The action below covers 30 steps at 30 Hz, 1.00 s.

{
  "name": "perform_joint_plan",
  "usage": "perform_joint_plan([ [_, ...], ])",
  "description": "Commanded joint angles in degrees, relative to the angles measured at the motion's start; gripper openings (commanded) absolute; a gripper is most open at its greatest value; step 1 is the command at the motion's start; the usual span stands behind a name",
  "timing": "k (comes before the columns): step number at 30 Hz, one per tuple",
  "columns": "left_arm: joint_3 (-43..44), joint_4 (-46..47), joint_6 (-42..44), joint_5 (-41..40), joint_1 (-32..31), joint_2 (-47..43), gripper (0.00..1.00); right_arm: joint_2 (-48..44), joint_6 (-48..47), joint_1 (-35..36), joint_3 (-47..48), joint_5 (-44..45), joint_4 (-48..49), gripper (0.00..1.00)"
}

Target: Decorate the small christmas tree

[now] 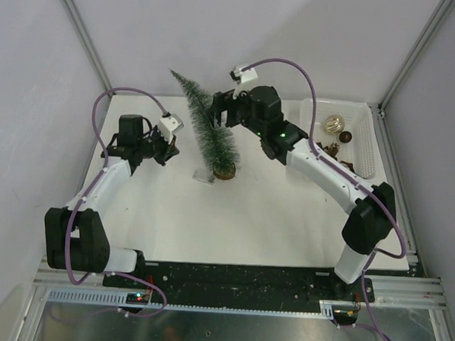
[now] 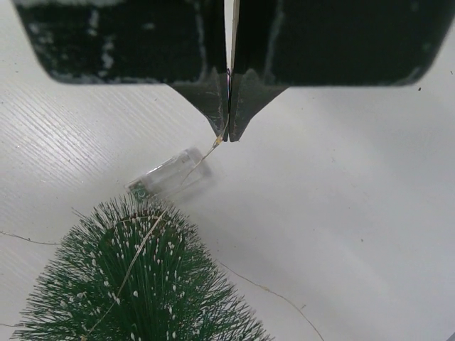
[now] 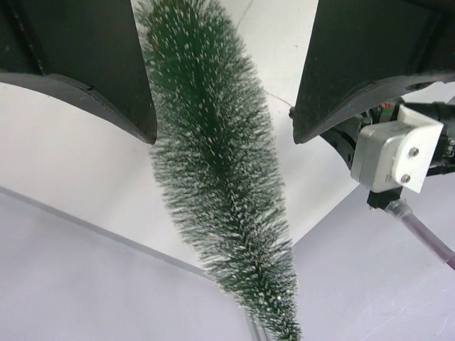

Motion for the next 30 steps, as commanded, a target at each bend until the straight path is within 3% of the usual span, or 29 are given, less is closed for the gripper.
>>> perform_joint_plan([
  [1, 2.2, 1.0, -2.3, 2.3, 0.4, -1.5, 0.0, 4.1, -4.2, 2.3, 5.8, 5.4, -1.1, 0.82],
  [7, 2.8, 1.0, -2.8, 5.6, 0.2, -0.6, 0.01, 7.9, -8.4, 4.6, 9.1, 11.7, -1.1, 0.8],
  [11, 2.9, 1.0, -2.5, 7.3, -0.2, -0.3, 0.01, 9.8, -9.2, 5.2, 10.0, 12.1, -1.2, 0.74],
  [13, 3.2, 1.0, -2.4, 7.8, -0.4, 0.1, 0.01, 10.8, -9.3, 5.2, 10.4, 12.1, -1.6, 0.64],
  [15, 3.5, 1.0, -2.3, 7.7, -0.5, 0.4, 0.01, 11.1, -9.3, 5.3, 10.5, 12.0, -2.2, 0.48],
  [18, 3.8, 1.1, -2.2, 7.1, -0.5, 0.6, 0.01, 10.3, -9.3, 5.3, 9.2, 13.2, -2.0, 0.13],
  [20, 3.7, 1.4, -2.2, 6.3, -0.5, 0.7, 0.0, 8.9, -9.3, 5.2, 6.8, 14.8, -1.3, 0.03],
  [30, 3.7, 2.5, -2.7, 4.5, -0.4, 0.4, 0.0, -2.5, -9.3, 1.2, -6.9, 14.0, 2.4, 0.0],
])
